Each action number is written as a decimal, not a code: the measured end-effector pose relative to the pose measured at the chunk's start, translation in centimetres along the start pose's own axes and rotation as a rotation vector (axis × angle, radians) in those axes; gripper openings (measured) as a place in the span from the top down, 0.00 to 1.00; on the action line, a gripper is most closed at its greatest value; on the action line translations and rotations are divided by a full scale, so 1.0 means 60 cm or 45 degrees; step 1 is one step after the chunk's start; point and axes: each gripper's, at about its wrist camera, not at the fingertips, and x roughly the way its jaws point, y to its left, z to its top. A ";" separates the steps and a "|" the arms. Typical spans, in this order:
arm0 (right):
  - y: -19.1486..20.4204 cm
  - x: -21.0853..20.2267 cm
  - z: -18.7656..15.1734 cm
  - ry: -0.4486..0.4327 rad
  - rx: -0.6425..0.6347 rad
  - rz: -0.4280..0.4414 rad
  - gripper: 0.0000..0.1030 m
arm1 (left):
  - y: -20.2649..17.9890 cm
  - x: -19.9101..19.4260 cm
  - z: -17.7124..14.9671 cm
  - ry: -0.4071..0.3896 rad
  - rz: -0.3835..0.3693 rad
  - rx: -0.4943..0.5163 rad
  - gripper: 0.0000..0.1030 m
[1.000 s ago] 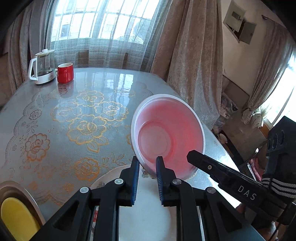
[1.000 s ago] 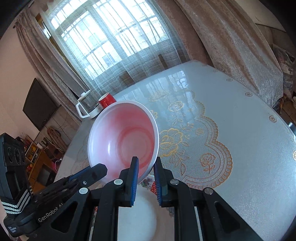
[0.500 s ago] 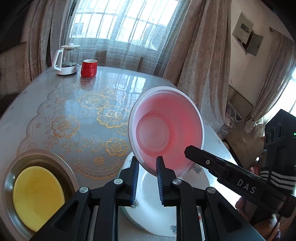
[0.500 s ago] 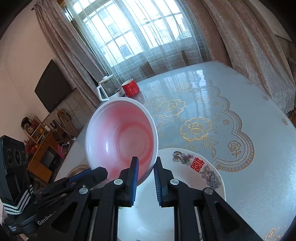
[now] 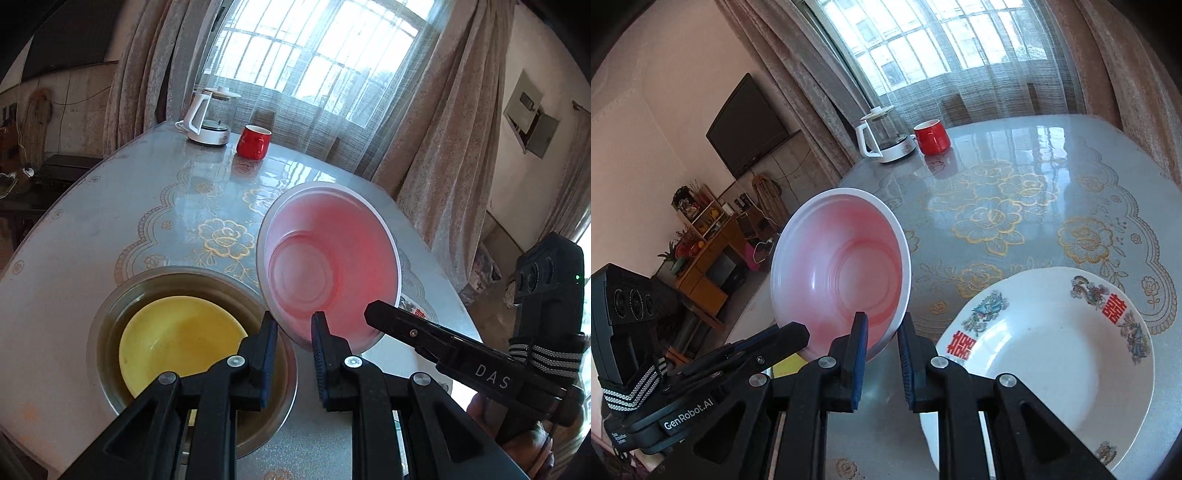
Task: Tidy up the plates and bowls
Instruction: 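Carry the red bowl over the steel basin holding the yellow bowl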
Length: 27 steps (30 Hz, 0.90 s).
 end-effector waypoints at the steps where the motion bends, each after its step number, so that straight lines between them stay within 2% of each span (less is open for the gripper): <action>1: 0.008 0.008 0.000 0.015 -0.008 0.022 0.84 | 0.011 -0.008 -0.001 -0.007 0.015 -0.012 0.83; 8: 0.063 0.065 -0.017 0.137 -0.058 0.121 0.84 | 0.082 -0.031 -0.021 0.017 0.086 -0.122 0.83; 11: 0.077 0.083 -0.030 0.184 -0.085 0.121 0.83 | 0.099 -0.035 -0.037 0.033 0.102 -0.148 0.83; 23: 0.089 0.106 -0.056 0.279 -0.099 0.133 0.82 | 0.124 -0.039 -0.073 0.098 0.094 -0.215 0.83; 25: 0.087 0.111 -0.060 0.297 -0.092 0.131 0.76 | 0.124 -0.036 -0.075 0.111 0.093 -0.218 0.83; 27: 0.087 0.115 -0.064 0.302 -0.098 0.112 0.76 | 0.126 -0.033 -0.077 0.120 0.103 -0.221 0.83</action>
